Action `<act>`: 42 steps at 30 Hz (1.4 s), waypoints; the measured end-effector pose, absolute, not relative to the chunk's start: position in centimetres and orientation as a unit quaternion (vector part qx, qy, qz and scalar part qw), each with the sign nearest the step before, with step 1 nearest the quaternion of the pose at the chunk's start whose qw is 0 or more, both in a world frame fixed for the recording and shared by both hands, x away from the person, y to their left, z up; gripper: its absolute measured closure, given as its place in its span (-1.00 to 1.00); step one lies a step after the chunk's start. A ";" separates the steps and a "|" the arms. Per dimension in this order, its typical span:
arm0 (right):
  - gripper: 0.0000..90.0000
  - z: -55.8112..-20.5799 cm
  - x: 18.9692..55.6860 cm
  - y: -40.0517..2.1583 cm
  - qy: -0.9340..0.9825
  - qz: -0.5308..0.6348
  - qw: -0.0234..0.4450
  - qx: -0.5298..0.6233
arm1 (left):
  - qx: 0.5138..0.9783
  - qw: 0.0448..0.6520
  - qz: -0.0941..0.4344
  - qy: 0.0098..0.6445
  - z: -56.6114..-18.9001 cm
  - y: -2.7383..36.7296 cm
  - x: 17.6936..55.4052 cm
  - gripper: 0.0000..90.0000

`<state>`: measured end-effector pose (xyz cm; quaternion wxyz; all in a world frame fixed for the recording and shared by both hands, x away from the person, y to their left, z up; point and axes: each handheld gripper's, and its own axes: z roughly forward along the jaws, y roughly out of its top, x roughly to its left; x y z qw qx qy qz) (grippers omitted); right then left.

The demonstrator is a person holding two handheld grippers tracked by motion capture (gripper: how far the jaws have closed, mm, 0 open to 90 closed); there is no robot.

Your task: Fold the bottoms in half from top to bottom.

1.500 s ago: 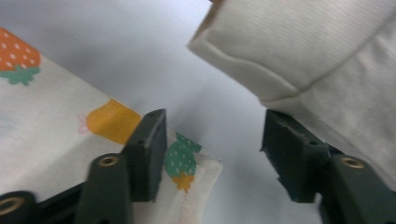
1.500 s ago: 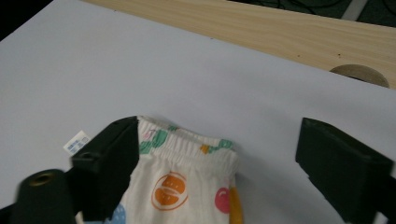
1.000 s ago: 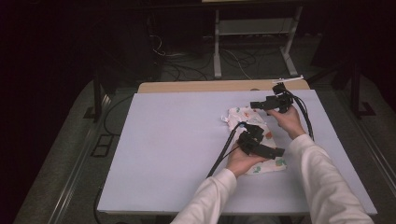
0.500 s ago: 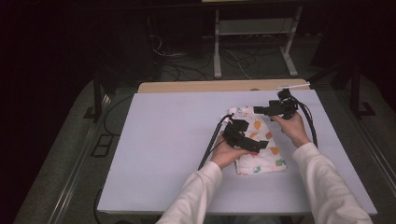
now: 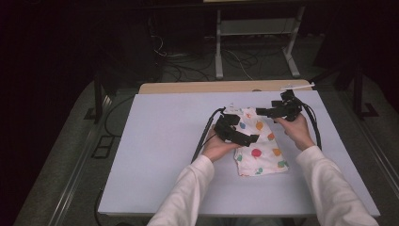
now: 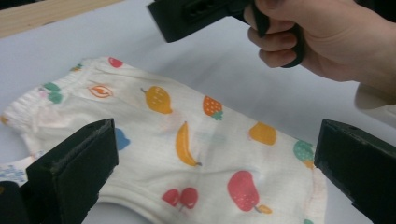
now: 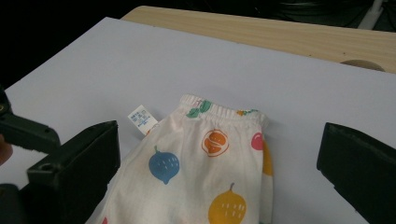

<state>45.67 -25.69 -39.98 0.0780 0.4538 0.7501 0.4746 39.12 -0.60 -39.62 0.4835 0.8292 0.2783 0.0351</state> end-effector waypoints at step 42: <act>-1.00 -38.4 46.8 -27.0 0.766 0.461 0.062 0.444 | 0.807 0.472 0.059 0.350 -36.6 5.3 47.8 -1.00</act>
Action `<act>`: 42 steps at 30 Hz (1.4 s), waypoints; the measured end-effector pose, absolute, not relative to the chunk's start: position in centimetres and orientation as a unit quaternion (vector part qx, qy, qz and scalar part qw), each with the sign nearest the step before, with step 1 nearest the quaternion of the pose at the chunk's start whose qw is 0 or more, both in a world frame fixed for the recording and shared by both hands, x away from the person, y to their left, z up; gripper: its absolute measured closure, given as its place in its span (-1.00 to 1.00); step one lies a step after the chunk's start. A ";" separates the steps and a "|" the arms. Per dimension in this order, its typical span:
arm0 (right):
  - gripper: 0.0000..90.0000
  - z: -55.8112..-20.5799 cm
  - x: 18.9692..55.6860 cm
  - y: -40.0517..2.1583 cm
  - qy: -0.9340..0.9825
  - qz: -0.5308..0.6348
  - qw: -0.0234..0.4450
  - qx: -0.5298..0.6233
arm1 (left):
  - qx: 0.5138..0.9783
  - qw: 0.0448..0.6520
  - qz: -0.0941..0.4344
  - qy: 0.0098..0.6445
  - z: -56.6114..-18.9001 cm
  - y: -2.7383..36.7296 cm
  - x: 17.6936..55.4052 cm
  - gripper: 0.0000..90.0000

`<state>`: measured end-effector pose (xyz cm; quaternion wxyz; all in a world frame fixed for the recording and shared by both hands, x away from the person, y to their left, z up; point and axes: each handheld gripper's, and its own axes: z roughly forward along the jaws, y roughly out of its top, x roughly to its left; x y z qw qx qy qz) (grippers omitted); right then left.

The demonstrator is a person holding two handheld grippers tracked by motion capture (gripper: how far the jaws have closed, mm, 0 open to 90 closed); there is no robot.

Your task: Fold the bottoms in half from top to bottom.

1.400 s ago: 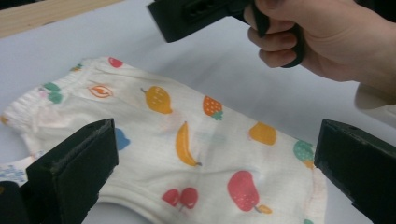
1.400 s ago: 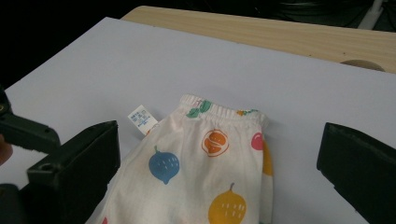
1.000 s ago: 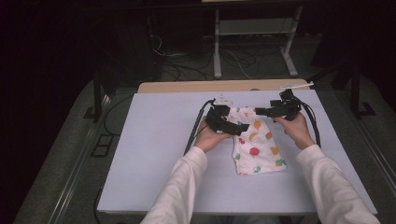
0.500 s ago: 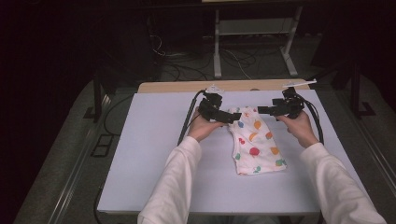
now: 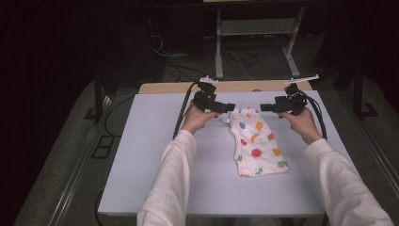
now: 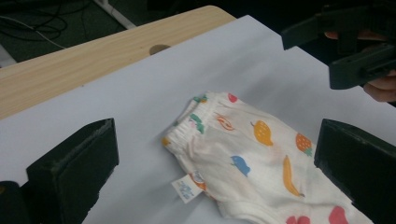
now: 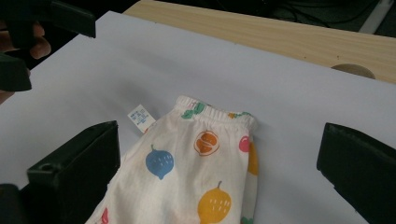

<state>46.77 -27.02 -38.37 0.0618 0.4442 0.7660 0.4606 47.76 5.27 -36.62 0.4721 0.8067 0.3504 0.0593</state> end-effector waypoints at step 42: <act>-0.64 -43.8 48.8 -27.0 0.748 0.433 0.034 0.501 | 0.797 0.443 -0.031 0.410 -44.5 2.8 50.1 -0.78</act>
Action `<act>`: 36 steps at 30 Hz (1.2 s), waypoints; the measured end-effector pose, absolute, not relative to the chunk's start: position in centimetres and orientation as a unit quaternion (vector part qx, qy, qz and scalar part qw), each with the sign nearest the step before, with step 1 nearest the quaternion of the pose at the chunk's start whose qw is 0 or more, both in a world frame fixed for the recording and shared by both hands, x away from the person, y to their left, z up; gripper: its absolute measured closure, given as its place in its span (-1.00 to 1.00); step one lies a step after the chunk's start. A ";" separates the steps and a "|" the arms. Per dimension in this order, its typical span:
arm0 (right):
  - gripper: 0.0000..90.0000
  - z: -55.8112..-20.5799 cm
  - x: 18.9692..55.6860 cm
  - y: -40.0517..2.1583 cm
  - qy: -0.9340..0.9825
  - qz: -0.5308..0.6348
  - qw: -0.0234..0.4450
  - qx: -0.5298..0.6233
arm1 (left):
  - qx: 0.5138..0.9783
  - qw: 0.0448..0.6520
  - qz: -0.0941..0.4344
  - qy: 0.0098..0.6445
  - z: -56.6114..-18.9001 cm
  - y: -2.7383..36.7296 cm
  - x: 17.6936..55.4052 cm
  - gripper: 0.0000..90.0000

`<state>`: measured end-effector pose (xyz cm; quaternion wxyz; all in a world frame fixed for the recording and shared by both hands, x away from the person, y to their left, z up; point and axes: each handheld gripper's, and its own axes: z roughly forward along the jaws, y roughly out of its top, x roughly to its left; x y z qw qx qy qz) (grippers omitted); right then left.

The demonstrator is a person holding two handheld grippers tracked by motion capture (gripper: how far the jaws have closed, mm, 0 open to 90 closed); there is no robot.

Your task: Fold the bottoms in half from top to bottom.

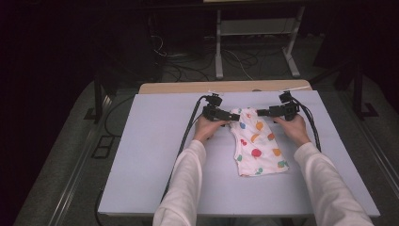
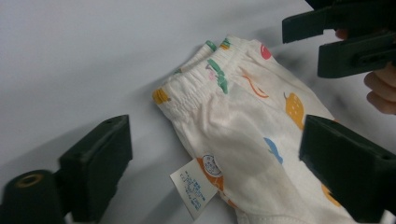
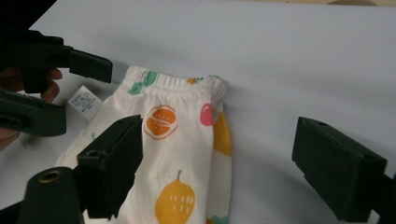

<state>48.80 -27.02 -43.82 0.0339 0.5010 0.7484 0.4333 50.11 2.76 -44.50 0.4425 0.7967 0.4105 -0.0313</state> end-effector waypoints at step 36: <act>0.82 -46.0 49.3 -25.6 0.759 0.414 0.010 0.502 | 0.788 0.441 -0.041 0.428 -46.3 2.3 50.3 0.80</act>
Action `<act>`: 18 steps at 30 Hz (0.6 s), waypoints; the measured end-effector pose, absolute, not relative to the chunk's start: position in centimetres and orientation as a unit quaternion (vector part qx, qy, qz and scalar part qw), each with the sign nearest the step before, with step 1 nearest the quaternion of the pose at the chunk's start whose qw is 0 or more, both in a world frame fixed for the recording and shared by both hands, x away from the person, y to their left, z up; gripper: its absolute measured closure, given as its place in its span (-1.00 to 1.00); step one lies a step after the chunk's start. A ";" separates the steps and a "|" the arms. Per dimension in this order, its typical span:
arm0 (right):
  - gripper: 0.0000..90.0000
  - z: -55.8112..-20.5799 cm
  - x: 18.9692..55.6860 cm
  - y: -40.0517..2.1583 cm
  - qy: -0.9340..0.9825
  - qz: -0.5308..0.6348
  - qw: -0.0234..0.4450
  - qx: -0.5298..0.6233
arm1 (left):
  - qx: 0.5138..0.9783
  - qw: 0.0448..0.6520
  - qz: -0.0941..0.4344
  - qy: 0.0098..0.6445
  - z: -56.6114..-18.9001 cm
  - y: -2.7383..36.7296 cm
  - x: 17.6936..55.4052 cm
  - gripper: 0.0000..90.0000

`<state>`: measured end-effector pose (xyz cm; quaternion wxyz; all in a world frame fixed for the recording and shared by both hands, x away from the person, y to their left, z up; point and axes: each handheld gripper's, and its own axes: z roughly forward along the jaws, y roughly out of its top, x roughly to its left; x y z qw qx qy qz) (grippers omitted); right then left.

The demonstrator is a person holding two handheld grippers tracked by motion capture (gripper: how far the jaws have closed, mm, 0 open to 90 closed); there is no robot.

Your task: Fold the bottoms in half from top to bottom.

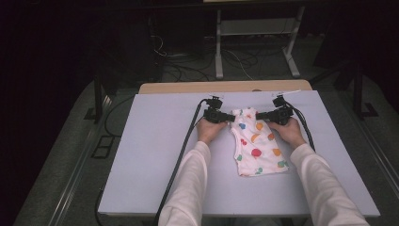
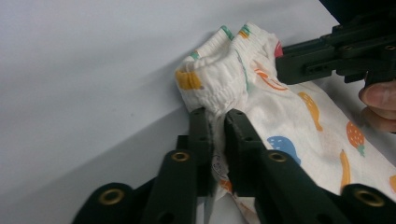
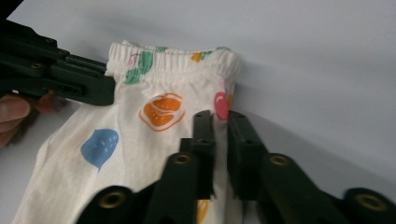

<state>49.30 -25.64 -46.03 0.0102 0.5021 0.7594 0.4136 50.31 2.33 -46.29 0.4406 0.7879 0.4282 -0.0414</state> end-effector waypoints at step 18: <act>0.94 -45.1 47.6 -26.9 0.733 0.463 0.003 0.498 | 0.778 0.472 -0.032 0.413 -44.3 2.2 49.0 0.96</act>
